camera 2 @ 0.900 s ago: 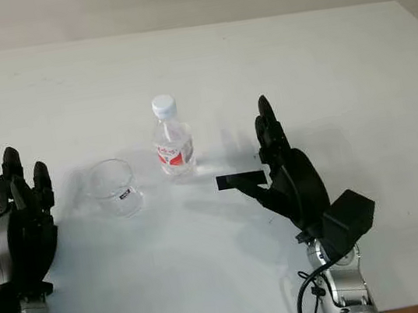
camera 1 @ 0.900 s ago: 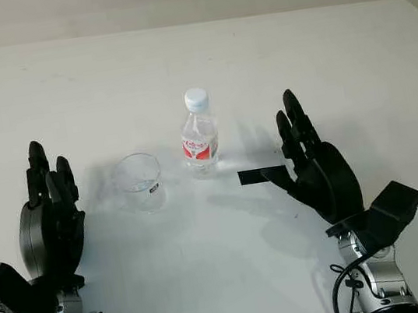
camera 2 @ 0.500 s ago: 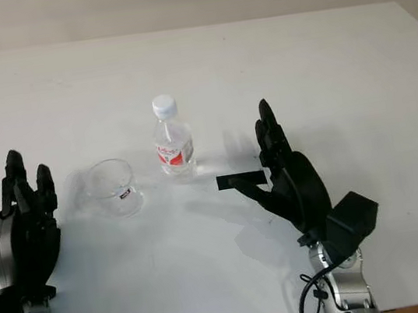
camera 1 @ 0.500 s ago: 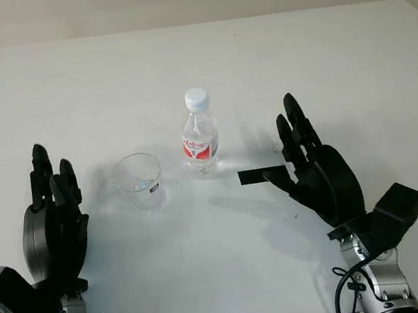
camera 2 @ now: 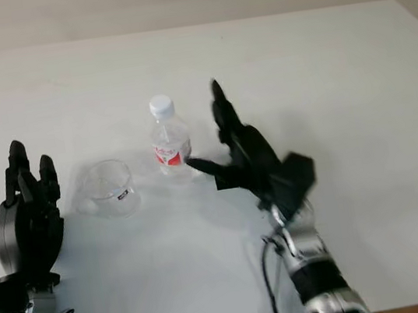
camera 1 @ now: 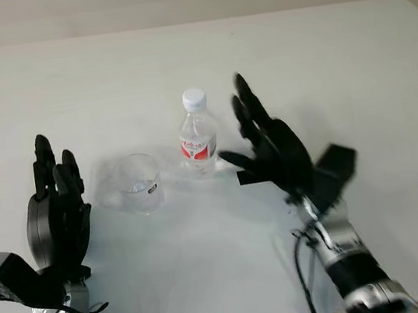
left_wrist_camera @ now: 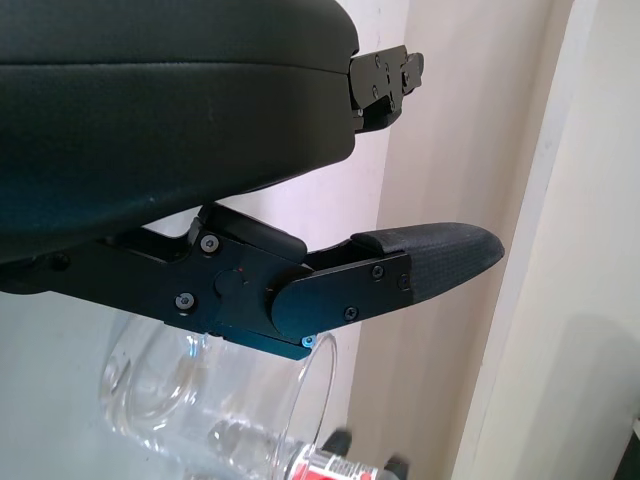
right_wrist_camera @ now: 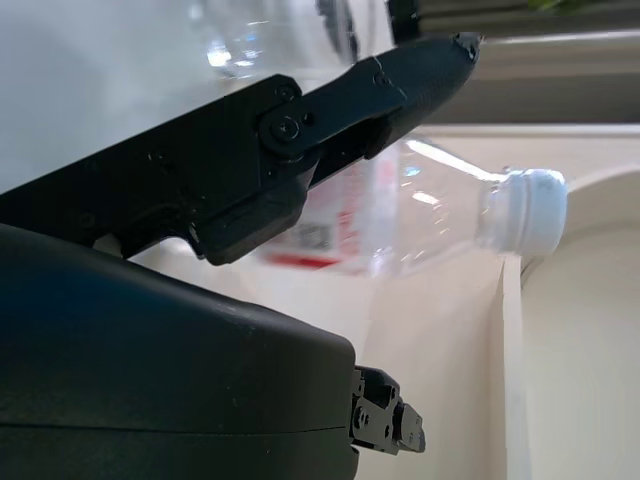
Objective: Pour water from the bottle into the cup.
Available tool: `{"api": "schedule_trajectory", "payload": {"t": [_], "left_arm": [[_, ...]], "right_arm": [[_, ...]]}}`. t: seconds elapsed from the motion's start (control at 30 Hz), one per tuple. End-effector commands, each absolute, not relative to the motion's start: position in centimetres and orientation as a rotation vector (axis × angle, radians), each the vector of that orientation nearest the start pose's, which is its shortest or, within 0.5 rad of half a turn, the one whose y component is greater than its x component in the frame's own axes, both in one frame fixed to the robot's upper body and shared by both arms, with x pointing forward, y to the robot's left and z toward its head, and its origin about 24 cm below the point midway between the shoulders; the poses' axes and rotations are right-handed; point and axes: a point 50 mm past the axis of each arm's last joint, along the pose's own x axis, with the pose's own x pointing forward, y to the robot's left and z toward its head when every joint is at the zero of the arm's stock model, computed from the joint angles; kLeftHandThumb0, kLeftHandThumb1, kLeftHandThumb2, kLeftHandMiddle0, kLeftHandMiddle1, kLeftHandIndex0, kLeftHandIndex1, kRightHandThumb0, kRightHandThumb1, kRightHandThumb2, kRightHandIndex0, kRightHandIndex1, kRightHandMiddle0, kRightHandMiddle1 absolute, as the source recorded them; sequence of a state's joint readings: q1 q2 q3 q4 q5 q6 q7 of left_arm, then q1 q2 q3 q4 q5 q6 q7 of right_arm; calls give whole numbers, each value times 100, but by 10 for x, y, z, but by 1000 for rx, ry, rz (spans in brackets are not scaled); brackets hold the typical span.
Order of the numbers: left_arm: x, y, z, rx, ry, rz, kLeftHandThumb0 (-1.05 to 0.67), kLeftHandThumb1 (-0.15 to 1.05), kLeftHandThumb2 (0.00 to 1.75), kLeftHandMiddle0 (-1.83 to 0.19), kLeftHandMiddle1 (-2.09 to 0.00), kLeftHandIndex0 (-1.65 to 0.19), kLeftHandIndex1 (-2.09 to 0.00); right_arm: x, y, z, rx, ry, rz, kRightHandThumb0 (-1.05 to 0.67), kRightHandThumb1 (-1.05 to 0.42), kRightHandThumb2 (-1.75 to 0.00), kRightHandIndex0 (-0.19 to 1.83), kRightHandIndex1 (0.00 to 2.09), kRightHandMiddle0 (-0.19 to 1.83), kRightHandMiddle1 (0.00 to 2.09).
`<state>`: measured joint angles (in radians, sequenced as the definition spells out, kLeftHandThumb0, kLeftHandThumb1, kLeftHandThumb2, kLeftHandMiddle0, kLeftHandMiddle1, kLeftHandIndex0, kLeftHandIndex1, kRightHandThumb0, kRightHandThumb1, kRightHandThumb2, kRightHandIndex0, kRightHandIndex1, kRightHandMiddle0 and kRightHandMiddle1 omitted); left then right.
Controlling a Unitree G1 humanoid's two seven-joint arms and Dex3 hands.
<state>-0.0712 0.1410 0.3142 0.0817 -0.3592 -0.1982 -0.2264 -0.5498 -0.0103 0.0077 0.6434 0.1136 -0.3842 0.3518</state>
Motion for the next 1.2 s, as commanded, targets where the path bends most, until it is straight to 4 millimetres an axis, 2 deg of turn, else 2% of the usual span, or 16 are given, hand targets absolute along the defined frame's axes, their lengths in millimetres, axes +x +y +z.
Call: {"api": "schedule_trajectory", "payload": {"t": [0.0,0.23,0.43,0.83,0.9,0.97,1.0,1.03,1.07,1.17], "left_arm": [[253,245,70,-175,-271,101,-75,105,64,15,-5,18,-5],[252,243,68,-171,-259,115,-75,105,64,15,-5,19,-5],[253,242,68,-179,-265,116,-74,105,64,15,-6,19,-5],[252,243,67,-170,-259,123,-75,105,64,14,-6,18,-5],[252,243,67,-172,-260,122,-74,105,64,14,-6,18,-5],[252,242,67,-173,-258,125,-75,105,64,14,-6,18,-5],[252,242,67,-172,-258,124,-75,105,63,14,-6,18,-5],[252,242,68,-168,-261,121,-75,105,63,14,-6,18,-5],[253,242,68,-168,-262,118,-75,105,64,14,-5,18,-5],[254,242,68,-174,-263,114,-75,105,64,15,-5,18,-5]], "right_arm": [[347,-84,90,70,-258,490,-97,-87,-4,-19,0,-19,0],[355,-66,94,68,-221,574,-98,-89,-6,-19,0,-19,0],[357,-57,89,66,-186,598,-98,-88,-5,-19,0,-19,0],[357,-56,74,89,-100,646,-90,-88,-5,-19,0,-19,0],[358,-57,74,94,-95,654,-81,-86,-5,-7,7,-6,7],[358,-58,74,93,-92,665,-70,-87,-5,19,21,17,20],[359,-59,74,92,-92,668,-66,-87,-5,24,36,22,33],[359,-59,74,92,-92,669,-64,-87,-5,24,64,24,58],[359,-59,74,93,-92,670,-61,-87,-5,24,101,23,95],[361,-59,75,89,-81,679,-58,-88,-5,34,149,29,144]]}}
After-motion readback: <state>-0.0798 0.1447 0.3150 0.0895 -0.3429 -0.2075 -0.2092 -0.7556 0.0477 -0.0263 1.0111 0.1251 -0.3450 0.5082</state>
